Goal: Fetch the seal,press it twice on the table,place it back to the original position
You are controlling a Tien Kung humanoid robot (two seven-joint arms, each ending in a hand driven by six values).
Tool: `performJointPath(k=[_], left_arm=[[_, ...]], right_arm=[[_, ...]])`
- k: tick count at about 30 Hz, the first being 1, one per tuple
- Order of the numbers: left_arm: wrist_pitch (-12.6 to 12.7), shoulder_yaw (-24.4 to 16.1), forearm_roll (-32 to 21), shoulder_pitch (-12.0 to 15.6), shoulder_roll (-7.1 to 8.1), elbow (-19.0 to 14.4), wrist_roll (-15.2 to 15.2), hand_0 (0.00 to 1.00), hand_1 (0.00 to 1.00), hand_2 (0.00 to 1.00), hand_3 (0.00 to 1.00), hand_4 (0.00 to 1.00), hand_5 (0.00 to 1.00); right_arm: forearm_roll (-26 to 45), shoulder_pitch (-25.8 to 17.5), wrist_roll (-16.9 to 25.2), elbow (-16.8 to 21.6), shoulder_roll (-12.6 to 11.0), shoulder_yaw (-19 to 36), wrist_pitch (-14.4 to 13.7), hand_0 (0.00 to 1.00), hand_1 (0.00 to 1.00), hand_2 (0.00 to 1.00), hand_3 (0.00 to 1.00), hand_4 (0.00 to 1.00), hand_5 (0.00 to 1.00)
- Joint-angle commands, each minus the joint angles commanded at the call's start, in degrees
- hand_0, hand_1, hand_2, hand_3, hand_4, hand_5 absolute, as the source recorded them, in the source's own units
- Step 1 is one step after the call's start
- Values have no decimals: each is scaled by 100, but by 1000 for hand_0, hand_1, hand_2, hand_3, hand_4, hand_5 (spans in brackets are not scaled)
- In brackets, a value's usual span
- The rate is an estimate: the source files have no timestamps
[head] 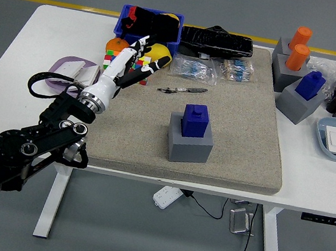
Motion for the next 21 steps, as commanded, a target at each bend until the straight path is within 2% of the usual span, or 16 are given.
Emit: performJointPath(k=[4,5,10,11,16,17,21], left_arm=[[103,-220,-35,-16,190,115,-62,998,998,998,998,998,684],[113,-265,-28,-10,221,136,-60,984,996,980,976,985,554],[264,-609,-23,113,439,327,-47,984,996,980,976,985,554],[275,-632,-23,125,455,346,-52,955,953,934,968,896,365],[269,-790,-67,210,652,442,-40,955,953,934,968,896,365],[264,-817,-34,217,698,443,-10,948,945,929,962,868,315],[229,-913,62,247,839,450,101,948,945,929,962,868,315]], right_arm=[[-44,12,-8,0,0,42,-8,885,746,732,739,849,516],[-48,16,-8,0,0,45,-10,885,745,733,738,849,516],[-64,61,-10,0,15,38,-12,885,745,733,738,849,516],[-65,63,-10,0,17,38,-12,885,746,732,738,849,517],[-139,83,-21,0,17,122,-21,885,746,732,738,849,517],[-159,86,-22,0,14,139,-24,885,746,732,736,848,517],[-197,105,-18,0,14,162,-29,885,746,732,736,848,517]])
